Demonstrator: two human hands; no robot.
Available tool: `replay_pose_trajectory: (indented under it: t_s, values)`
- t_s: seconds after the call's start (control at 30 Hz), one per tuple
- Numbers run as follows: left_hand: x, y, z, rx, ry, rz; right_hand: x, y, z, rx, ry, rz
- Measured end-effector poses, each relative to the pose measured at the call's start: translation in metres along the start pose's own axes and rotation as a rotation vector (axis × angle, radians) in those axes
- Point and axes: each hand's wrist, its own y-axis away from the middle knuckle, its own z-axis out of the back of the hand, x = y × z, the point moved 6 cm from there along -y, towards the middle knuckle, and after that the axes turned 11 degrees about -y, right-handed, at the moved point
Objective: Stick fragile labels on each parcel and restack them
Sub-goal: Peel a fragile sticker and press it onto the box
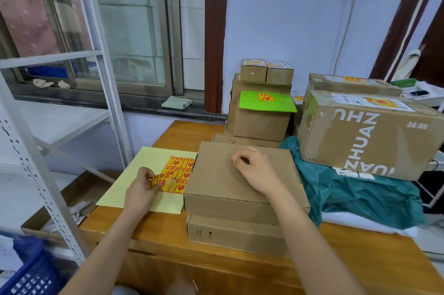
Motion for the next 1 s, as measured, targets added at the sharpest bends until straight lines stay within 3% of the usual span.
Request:
replay_pose_trajectory:
  t_s: [0.47, 0.8, 1.0]
  values:
    - [0.004, 0.003, 0.004, -0.040, 0.081, 0.054, 0.001, 0.001, 0.001, 0.004, -0.001, 0.003]
    - [0.006, 0.009, 0.016, -0.162, 0.318, 0.139, 0.000, 0.003, 0.001, 0.007, -0.004, -0.018]
    - [-0.014, 0.015, 0.029, -0.216, 0.318, 0.055, 0.001, 0.004, 0.002, 0.010, -0.004, -0.035]
